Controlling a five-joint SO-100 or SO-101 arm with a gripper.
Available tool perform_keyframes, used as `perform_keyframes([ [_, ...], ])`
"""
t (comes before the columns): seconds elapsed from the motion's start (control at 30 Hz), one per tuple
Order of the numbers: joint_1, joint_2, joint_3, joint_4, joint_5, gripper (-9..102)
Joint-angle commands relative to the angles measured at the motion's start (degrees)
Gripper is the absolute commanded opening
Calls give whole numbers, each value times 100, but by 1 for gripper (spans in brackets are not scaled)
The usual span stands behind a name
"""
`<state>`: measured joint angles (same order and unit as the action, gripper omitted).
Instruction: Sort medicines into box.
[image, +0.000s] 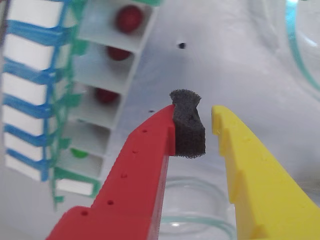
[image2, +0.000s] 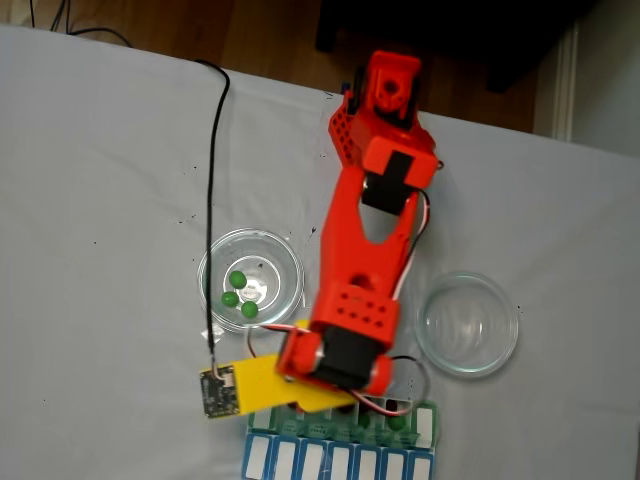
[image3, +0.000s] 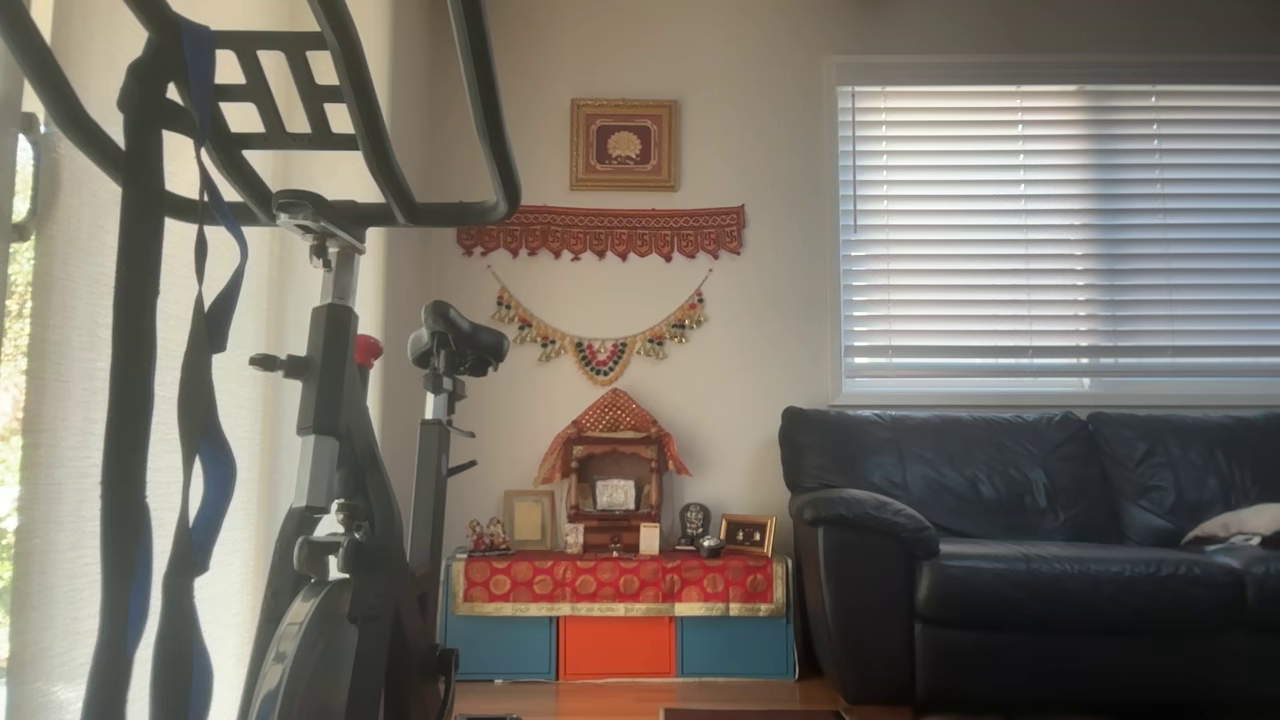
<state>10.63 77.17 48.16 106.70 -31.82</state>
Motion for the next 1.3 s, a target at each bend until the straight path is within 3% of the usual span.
perform_keyframes([
  [0.0,475,1204,1002,-369,-589,1],
  [0.17,1178,2109,2769,-1582,-1274,1],
  [0.33,1802,2153,3252,-1714,-2250,1],
  [0.53,2127,2276,3498,-1652,-2575,1],
  [0.73,1960,3050,4729,-2672,-2074,1],
  [1.27,1564,3305,5440,-3735,-343,5],
])
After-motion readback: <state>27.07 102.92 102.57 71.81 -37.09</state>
